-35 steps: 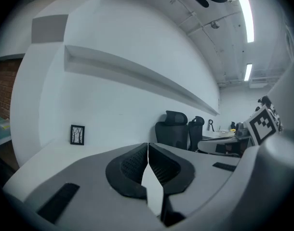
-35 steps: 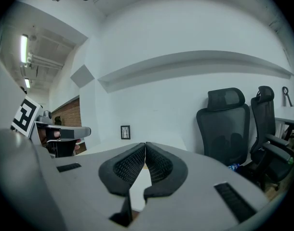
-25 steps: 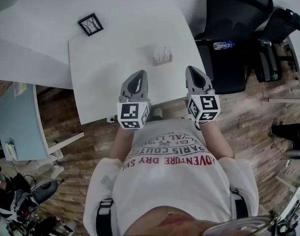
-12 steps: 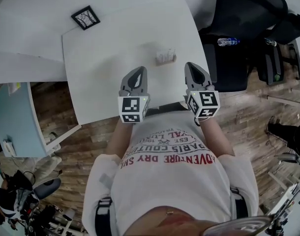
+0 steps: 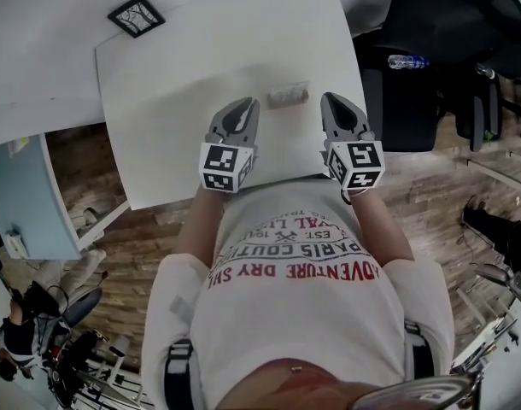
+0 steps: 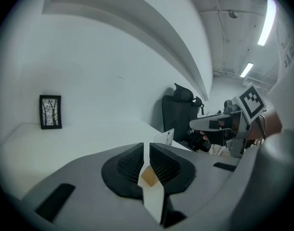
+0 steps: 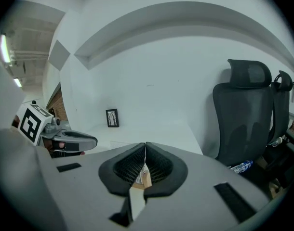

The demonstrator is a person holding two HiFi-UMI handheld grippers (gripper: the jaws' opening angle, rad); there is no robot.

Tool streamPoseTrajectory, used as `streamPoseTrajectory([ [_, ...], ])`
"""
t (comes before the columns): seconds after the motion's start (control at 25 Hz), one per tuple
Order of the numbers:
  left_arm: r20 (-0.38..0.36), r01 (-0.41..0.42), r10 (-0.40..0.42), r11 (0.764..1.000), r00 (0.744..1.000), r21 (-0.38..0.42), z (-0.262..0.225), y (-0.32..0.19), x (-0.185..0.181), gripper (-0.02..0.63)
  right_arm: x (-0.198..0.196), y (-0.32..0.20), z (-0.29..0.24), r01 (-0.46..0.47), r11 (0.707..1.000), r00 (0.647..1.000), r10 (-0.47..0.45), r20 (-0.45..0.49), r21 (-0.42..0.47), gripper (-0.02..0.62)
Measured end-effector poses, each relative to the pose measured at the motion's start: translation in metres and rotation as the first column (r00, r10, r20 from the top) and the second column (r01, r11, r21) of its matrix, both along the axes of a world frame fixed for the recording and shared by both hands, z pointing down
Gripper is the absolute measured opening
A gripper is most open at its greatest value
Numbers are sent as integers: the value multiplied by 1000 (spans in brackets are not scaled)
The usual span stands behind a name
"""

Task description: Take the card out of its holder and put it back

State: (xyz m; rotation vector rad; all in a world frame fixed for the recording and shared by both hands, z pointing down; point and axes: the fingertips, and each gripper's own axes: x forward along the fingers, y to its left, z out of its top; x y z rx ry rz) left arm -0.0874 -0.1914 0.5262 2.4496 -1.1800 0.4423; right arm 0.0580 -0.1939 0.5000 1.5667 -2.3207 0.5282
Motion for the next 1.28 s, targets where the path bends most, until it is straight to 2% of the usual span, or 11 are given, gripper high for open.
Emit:
streamPoseTrajectory([
  [0.12, -21, -66, 66, 998, 998, -13, 7, -10, 10, 42, 5, -6, 11, 12, 1000, 1000, -12, -3, -27, 26],
  [0.2, -32, -122, 122, 992, 992, -12, 11, -16, 19, 131, 7, -10, 19, 15, 999, 1000, -15, -2, -45, 26],
  [0.28, -26, -166, 166, 986, 986, -8, 15, -20, 25, 149, 9, -14, 27, 19, 998, 1000, -19, -1, -60, 26],
  [0.48, -16, -284, 284, 959, 959, 6, 18, -20, 40, 149, 13, -20, 35, 23, 996, 1000, -23, 0, -85, 26],
  [0.68, -34, -337, 337, 941, 941, 5, 22, -26, 44, 149, 11, -22, 38, 34, 994, 999, -33, 8, -102, 26],
  [0.92, -119, -486, 482, 874, 868, -2, 16, -26, 51, 149, 11, -22, 43, 50, 992, 999, -49, 6, -119, 25],
  [1.08, -111, -531, 528, 847, 842, 3, 15, -28, 53, 146, 14, -18, 45, 46, 990, 999, -46, 0, -132, 26],
  [1.28, -114, -563, 560, 826, 821, 4, 15, -25, 58, 73, 18, -21, 46, 42, 990, 999, -43, -8, -137, 26],
])
